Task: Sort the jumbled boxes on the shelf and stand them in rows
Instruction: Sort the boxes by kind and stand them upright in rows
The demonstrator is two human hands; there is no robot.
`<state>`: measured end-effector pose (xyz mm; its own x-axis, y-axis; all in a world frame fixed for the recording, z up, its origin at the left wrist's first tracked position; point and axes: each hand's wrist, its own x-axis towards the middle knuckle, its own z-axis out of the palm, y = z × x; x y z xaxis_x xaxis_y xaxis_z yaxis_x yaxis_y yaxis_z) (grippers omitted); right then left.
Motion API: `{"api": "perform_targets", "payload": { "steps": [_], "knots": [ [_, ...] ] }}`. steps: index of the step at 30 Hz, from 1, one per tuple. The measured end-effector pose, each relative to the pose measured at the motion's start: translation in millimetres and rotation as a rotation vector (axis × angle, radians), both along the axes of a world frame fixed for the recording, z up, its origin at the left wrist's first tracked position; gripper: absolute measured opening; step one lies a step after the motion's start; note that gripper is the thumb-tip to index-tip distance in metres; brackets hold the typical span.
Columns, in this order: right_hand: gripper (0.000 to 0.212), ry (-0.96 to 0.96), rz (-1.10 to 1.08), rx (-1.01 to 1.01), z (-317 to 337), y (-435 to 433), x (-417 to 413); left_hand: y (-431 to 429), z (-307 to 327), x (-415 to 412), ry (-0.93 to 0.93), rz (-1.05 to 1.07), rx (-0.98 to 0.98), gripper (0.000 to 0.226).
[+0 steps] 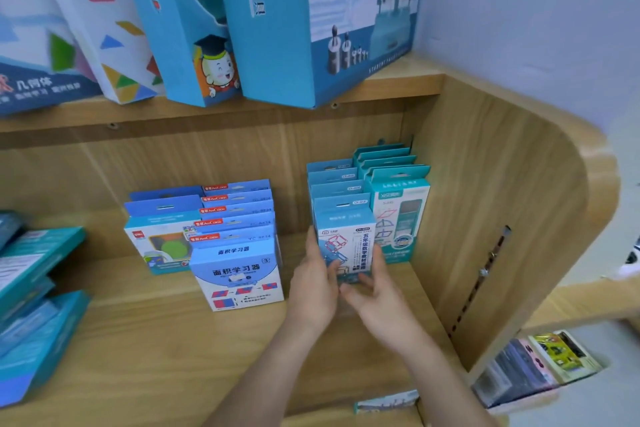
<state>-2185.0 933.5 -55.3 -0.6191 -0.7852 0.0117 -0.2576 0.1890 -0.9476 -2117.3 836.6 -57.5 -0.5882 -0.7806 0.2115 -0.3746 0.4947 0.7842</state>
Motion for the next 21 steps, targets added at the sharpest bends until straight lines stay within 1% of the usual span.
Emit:
{"api": "perform_targets", "payload": {
  "steps": [5, 7, 9, 10, 12, 16, 19, 21],
  "knots": [
    [0.077, 0.064, -0.008, 0.052, 5, 7, 2, 0, 3, 5, -0.023, 0.012, -0.019, 0.071],
    [0.075, 0.177, -0.045, 0.069, 8, 15, 6, 5, 7, 10, -0.038, 0.013, -0.035, 0.071],
    [0.069, 0.324, -0.137, 0.03, 13, 22, 11, 12, 14, 20, -0.037, 0.023, -0.04, 0.072],
    [0.064, 0.381, -0.179, -0.008, 16, 25, 15, 16, 19, 27, -0.016, 0.023, -0.036, 0.071],
    [0.056, 0.419, -0.206, -0.105, 23, 27, 21, 24, 27, 43, 0.066, 0.025, -0.021, 0.064],
    [0.046, 0.406, -0.138, -0.198, 38, 22, 37, 29, 45, 82, 0.279, 0.091, -0.02, 0.04],
    [0.037, 0.393, -0.089, -0.271, 47, 10, 53, 25, 61, 116, 0.387, 0.154, -0.012, 0.036],
    [0.035, 0.379, -0.046, -0.308, 51, 0, 67, 17, 67, 140, 0.423, 0.204, -0.028, 0.034]
  ]
}}
